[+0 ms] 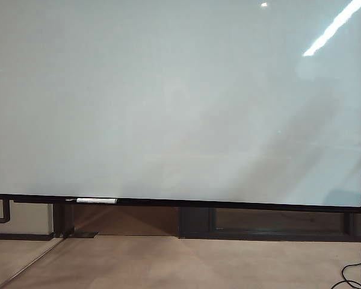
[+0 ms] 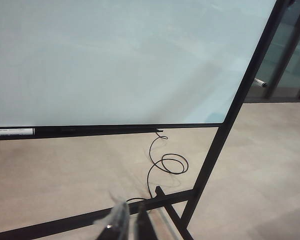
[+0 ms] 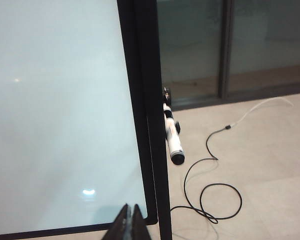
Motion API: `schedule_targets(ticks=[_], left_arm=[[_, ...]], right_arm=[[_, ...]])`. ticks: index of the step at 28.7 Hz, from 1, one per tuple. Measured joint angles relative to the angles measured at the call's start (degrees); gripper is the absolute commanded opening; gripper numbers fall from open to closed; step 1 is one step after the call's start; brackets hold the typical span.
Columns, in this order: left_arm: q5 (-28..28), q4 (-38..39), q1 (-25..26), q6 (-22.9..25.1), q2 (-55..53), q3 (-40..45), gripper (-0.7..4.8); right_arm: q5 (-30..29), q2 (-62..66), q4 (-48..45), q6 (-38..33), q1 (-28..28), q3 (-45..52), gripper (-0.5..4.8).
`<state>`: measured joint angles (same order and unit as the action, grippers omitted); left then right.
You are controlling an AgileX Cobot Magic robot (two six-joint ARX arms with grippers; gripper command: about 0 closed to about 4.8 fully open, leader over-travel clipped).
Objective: Reach to the right to find the marker pen, pick it up, and write the number 10 on the whiteboard.
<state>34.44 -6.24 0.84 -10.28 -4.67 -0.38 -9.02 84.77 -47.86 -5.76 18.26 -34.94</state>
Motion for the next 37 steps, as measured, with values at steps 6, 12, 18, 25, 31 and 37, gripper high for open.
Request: schedule_targets(ticks=[6,12,18,25,31,37], left_arm=[[-1.09,0.02,0.0,1.44,0.0,0.0,0.27],[-1.4,0.02,0.0,3.08,0.0,0.0,0.27],[-1.38,-0.85,0.0,3.85,0.0,-0.04,0.26],[0.96,-4.39,0.0,-0.61,-3.48,-2.47,3.68],[10.45,-9.88,-0.04,-2.47,-18.69,-13.31,0.87],[11.47,-17.99,-7.45,-3.26,-39.1,-27.47,-0.06]], right_arm=[[0.04,10.38,-7.61,0.02,0.09,-1.38,-0.06],[-0.04,18.99,-14.4,0.09,0.09,-6.38,-0.05],[-1.6,25.68,-19.47,1.6,0.11,-11.23,0.04],[-1.6,29.97,-20.2,2.71,0.11,-12.33,0.03],[-1.62,29.97,-21.22,2.8,0.22,-12.44,0.03],[-1.64,29.97,-20.17,2.73,0.22,-12.48,0.03]])
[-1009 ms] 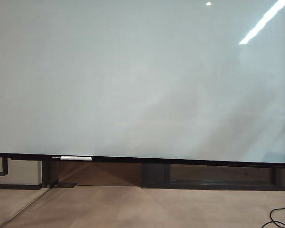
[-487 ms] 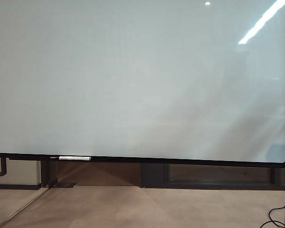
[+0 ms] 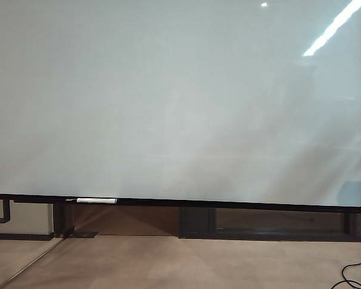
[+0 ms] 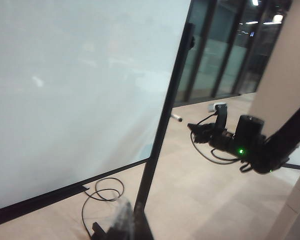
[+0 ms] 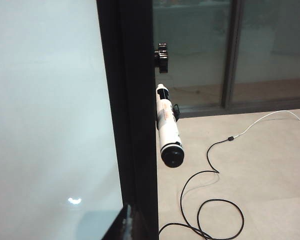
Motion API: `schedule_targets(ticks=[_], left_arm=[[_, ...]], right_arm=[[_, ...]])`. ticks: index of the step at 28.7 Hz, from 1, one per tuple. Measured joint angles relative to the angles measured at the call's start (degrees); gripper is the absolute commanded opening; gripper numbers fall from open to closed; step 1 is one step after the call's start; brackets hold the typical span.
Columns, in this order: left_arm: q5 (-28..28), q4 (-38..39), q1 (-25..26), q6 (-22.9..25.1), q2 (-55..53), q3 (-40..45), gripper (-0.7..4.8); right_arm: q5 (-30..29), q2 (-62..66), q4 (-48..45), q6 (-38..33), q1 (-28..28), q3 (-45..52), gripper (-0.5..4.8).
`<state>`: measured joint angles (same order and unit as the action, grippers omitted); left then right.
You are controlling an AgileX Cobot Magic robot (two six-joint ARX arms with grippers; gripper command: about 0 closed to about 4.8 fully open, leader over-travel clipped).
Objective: Reach to the right to find the marker pen, pick it up, and write the number 10 on the whiteboard.
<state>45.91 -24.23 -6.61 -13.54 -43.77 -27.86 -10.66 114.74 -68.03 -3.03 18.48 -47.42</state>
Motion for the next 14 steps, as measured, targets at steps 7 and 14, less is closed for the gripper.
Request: schedule_targets(ticks=[7,14], left_arm=[[-2.99,0.04,-5.44,2.82,-20.46,-11.32,-0.06],[-6.4,1.07,-5.4,5.33,-27.39,-11.8,-0.06]], right_arm=[[-0.11,-0.02,0.0,-1.05,0.68,-0.15,0.03],[-1.79,-0.87,0.11,-2.58,2.8,-0.35,0.03]])
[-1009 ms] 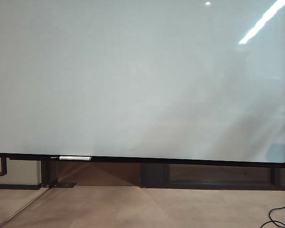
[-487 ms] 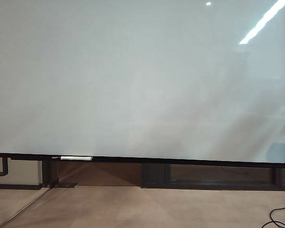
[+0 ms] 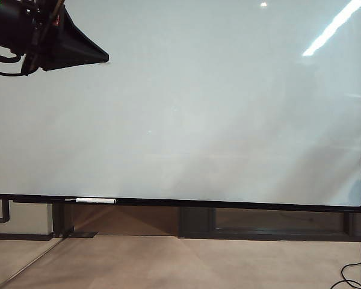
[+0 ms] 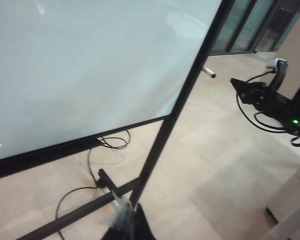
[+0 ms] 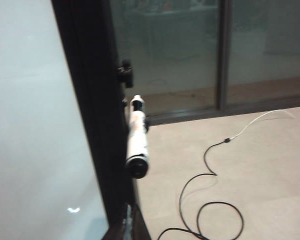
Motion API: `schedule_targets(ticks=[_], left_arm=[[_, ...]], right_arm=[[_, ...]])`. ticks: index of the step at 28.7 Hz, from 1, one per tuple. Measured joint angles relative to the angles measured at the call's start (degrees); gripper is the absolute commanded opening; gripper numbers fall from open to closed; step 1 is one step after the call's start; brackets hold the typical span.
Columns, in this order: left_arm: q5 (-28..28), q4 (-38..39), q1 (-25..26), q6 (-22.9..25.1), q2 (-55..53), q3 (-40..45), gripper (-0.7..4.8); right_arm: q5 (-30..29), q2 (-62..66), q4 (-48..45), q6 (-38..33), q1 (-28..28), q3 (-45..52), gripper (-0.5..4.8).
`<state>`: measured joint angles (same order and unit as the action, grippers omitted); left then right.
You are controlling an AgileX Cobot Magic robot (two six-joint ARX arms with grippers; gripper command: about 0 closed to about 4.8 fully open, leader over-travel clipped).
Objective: Reach to the right to find the marker pen, pick it up, and write the number 10 on the whiteboard.
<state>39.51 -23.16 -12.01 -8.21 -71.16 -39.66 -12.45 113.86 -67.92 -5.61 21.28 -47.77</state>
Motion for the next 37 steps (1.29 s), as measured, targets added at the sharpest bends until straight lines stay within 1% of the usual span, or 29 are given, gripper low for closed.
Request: schedule_targets(ticks=[3,6,8,9,11,15,18,20,21,22,25,26,27,30,34,37], left_arm=[[-0.07,1.2,0.02,1.6,0.0,-0.02,-0.06],[-0.02,2.03,0.0,3.43,-0.55,-0.11,-0.06],[-0.02,4.11,0.02,4.76,-1.79,-1.31,-0.06],[-0.02,6.43,0.02,6.38,-2.29,-2.23,-0.06],[0.0,8.68,0.02,8.31,-2.71,-3.15,-0.06],[-0.04,9.03,0.04,8.83,-2.73,-3.58,-0.06],[-0.04,9.7,0.04,9.53,-2.78,-3.58,-0.06],[-0.07,9.75,0.04,9.92,-2.93,-3.58,-0.06],[-0.07,9.73,0.04,10.16,-2.93,-3.58,-0.06],[-0.07,9.75,0.04,10.29,-2.93,-3.58,-0.06],[-0.07,9.75,0.04,11.13,-2.93,-3.58,-0.06],[-0.07,9.73,0.04,11.32,-2.93,-3.58,-0.06],[-0.07,9.75,0.04,11.69,-2.93,-3.58,-0.06],[-0.07,9.73,0.04,12.33,-2.93,-3.58,-0.06],[-0.07,9.7,0.04,13.4,-2.91,-3.58,-0.06],[-0.07,9.73,0.04,14.32,-2.93,-3.58,-0.06]], right_arm=[[-1.29,0.0,0.09,-0.15,-0.17,0.0,0.03],[-1.33,0.0,0.17,-0.15,-0.5,-0.02,0.03],[-1.75,0.0,0.94,-0.15,-0.59,-0.46,0.03],[-2.23,0.0,1.79,-0.15,-0.61,-1.18,0.03],[-2.8,0.0,3.63,-0.11,-0.61,-3.04,0.03],[-2.78,0.0,7.26,0.11,-0.63,-4.5,0.04],[-2.75,0.0,9.2,1.51,-0.63,-4.48,0.55],[-2.78,0.0,9.57,2.12,-0.63,-4.48,0.56],[-2.75,0.0,9.55,2.4,-0.61,-4.5,0.71],[-2.75,0.0,9.55,2.47,-0.61,-4.48,1.22],[-2.75,0.0,9.55,2.89,-0.61,-4.48,1.32],[-2.73,0.0,9.55,3.34,-0.61,-4.48,1.62],[-2.73,0.0,9.55,4.13,-0.61,-4.5,1.78],[-2.64,0.04,9.42,5.25,-0.59,-4.48,1.81],[-2.14,1.7,6.71,5.49,-0.5,-4.24,1.81],[-1.79,4.42,1.64,4.68,-0.5,-4.26,1.81]])
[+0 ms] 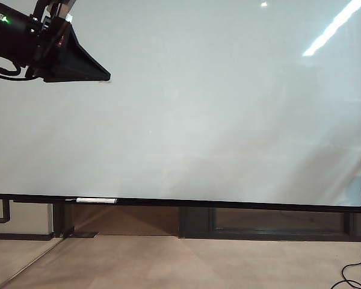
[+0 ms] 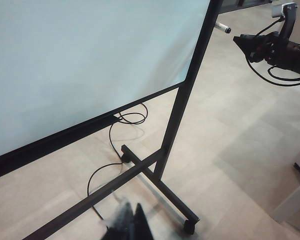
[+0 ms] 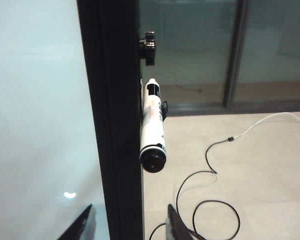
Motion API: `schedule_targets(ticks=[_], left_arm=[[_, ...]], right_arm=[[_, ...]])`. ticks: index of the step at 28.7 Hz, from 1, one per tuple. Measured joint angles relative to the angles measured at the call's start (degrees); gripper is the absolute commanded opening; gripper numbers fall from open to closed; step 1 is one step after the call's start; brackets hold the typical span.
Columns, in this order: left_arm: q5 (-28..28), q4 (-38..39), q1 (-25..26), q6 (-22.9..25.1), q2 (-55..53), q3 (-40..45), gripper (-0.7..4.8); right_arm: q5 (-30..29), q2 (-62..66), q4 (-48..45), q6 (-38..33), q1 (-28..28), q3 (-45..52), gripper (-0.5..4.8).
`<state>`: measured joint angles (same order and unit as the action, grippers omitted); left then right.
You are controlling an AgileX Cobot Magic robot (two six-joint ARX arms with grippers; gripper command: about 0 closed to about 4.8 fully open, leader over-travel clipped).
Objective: Reach to the right to find the marker pen, pick it up, and write the number 10 on the whiteboard.
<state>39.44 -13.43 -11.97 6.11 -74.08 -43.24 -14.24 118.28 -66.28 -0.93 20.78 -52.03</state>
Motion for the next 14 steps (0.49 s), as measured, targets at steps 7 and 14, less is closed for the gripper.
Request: schedule_targets(ticks=[7,14], left_arm=[[0.0,-0.04,0.0,1.66,0.0,0.0,-0.06],[0.0,-0.48,-0.02,2.05,0.0,0.0,-0.06]], right_arm=[[0.31,1.33,-6.21,-0.48,0.09,-0.37,1.81],[0.57,3.54,-5.9,-0.5,0.42,-2.64,1.81]])
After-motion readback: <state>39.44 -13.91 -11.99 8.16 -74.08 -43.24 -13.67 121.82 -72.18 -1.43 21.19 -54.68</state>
